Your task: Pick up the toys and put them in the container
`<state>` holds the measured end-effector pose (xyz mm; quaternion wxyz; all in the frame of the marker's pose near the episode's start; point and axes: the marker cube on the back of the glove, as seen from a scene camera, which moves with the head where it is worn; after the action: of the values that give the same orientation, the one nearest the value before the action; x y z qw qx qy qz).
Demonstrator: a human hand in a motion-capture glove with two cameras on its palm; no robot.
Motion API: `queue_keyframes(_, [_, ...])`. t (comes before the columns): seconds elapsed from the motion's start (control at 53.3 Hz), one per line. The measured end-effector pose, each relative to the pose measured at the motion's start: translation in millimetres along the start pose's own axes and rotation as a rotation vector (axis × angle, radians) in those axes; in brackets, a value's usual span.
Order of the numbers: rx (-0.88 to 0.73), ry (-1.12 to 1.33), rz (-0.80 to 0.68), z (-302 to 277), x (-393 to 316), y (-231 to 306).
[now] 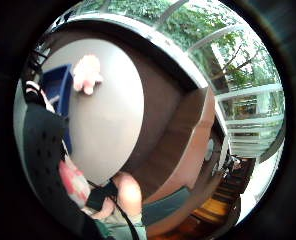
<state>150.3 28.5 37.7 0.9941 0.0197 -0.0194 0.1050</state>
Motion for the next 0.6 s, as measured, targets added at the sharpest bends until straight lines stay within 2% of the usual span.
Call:
queue_keyframes(0.113, [0.062,-0.016,-0.071,-40.6,-56.9,-8.9])
queue_keyframes(0.225, [0.095,-0.02,-0.153,-51.6,-120.4,-13.6])
queue_keyframes(0.432, [0.152,0.049,-0.251,-40.4,-211.2,-30.4])
queue_keyframes(0.601, [0.067,0.11,-0.212,-4.7,-232.8,-55.9])
